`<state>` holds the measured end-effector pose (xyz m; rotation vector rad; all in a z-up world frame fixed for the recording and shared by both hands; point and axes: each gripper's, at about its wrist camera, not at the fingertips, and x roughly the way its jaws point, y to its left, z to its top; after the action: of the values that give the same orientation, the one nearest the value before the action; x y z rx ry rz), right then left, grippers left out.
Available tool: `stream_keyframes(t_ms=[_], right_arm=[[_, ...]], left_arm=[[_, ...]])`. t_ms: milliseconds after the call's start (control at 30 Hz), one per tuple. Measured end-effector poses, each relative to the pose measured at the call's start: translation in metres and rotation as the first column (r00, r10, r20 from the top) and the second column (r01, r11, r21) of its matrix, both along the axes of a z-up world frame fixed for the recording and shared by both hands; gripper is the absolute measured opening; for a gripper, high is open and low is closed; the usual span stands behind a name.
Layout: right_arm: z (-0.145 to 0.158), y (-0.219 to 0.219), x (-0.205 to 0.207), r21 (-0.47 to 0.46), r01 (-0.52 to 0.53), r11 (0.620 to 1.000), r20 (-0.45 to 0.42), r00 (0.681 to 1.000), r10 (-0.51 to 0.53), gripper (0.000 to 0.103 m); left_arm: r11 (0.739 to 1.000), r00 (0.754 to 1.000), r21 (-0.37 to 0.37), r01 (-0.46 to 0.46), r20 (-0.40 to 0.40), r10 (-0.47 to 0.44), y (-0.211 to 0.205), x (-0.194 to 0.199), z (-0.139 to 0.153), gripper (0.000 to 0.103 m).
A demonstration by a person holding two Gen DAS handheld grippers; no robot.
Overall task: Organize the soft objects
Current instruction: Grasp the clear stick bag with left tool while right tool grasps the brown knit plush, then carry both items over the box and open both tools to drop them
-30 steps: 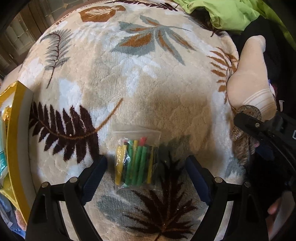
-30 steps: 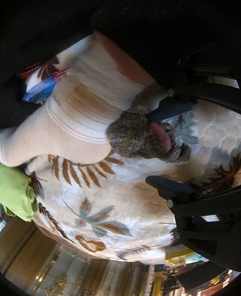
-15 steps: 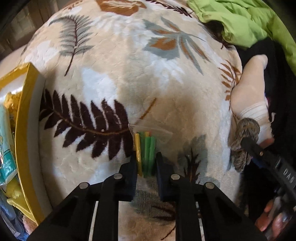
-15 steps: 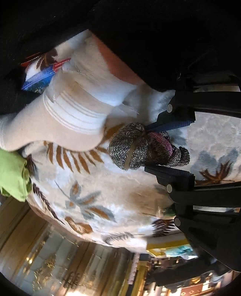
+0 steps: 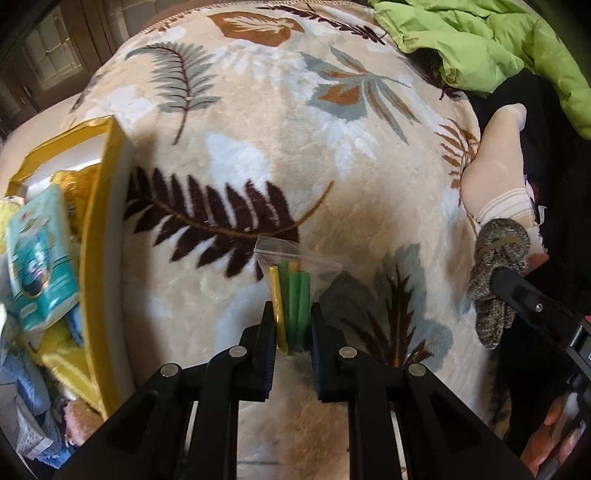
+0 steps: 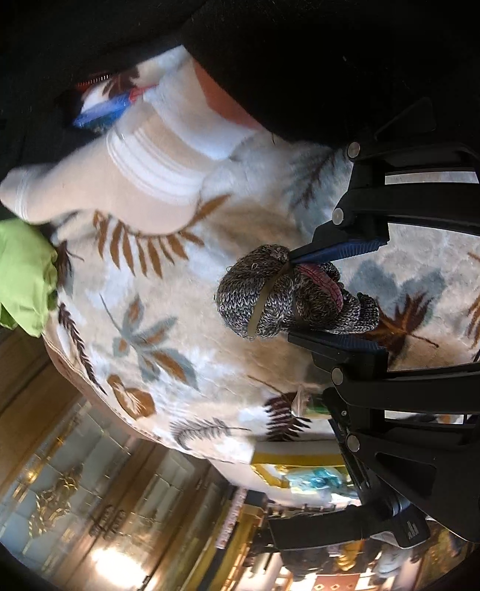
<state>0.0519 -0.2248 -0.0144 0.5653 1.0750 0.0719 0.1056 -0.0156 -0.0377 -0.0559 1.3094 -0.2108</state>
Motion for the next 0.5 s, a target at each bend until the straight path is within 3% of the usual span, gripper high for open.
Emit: stream_keyframes(t_ms=[500], right_arm=[[0.011, 0.093, 0.016, 0.001, -0.205, 0.979, 0.021, 0.979, 0.205, 0.036]], left_arm=[[0.997, 0.991, -0.001, -0.077, 0.110, 0.077, 0.074, -0.028, 0.064, 0.014]])
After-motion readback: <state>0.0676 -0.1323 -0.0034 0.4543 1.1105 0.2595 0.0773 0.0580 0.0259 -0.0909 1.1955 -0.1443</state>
